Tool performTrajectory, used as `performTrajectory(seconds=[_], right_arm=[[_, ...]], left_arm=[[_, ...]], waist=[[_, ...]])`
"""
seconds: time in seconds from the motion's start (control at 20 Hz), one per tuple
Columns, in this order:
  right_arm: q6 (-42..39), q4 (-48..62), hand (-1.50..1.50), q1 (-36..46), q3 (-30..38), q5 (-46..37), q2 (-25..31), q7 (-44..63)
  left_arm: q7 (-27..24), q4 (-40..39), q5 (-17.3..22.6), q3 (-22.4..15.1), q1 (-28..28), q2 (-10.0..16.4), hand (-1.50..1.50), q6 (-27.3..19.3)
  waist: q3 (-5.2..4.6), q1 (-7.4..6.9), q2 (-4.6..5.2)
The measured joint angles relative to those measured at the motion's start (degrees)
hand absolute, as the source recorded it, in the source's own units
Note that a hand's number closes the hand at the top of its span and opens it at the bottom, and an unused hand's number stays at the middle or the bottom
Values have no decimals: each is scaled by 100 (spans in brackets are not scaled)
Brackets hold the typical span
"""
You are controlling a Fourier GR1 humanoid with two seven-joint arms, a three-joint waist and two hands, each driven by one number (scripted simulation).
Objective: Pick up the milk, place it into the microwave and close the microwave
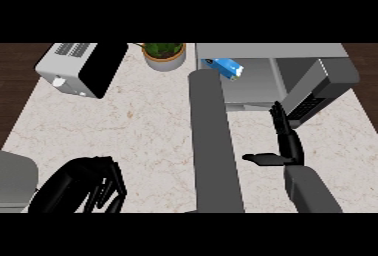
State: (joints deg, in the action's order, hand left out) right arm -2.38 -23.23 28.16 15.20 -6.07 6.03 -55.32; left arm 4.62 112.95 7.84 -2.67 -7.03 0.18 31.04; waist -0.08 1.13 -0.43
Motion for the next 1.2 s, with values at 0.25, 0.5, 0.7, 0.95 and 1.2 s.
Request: performTrajectory(seconds=[0.25,0.5,0.7,0.95,1.2], right_arm=[[-281,-911,-150,-947,-149,126,110,70],[-525,-1912,-150,-1853,-301,250,207,208],[-791,-2783,-150,-2569,-414,358,337,310],[-1026,-3854,-150,-3271,-543,421,537,448],[-1399,-4827,-150,-3735,-588,732,754,697]], left_arm=[[-114,-448,-553,-732,533,-12,150,-610],[-534,-1357,-1033,-1407,1171,-15,150,-1060],[-806,-2271,-1328,-1862,1629,-13,150,-1367],[-1307,-3470,-1452,-2541,2169,-1,150,-2122],[-2173,-4755,-1301,-3150,2679,5,150,-3092]], waist=[[-3,80,-5],[-3,85,12],[-5,119,19],[-6,117,29],[-9,180,50]])
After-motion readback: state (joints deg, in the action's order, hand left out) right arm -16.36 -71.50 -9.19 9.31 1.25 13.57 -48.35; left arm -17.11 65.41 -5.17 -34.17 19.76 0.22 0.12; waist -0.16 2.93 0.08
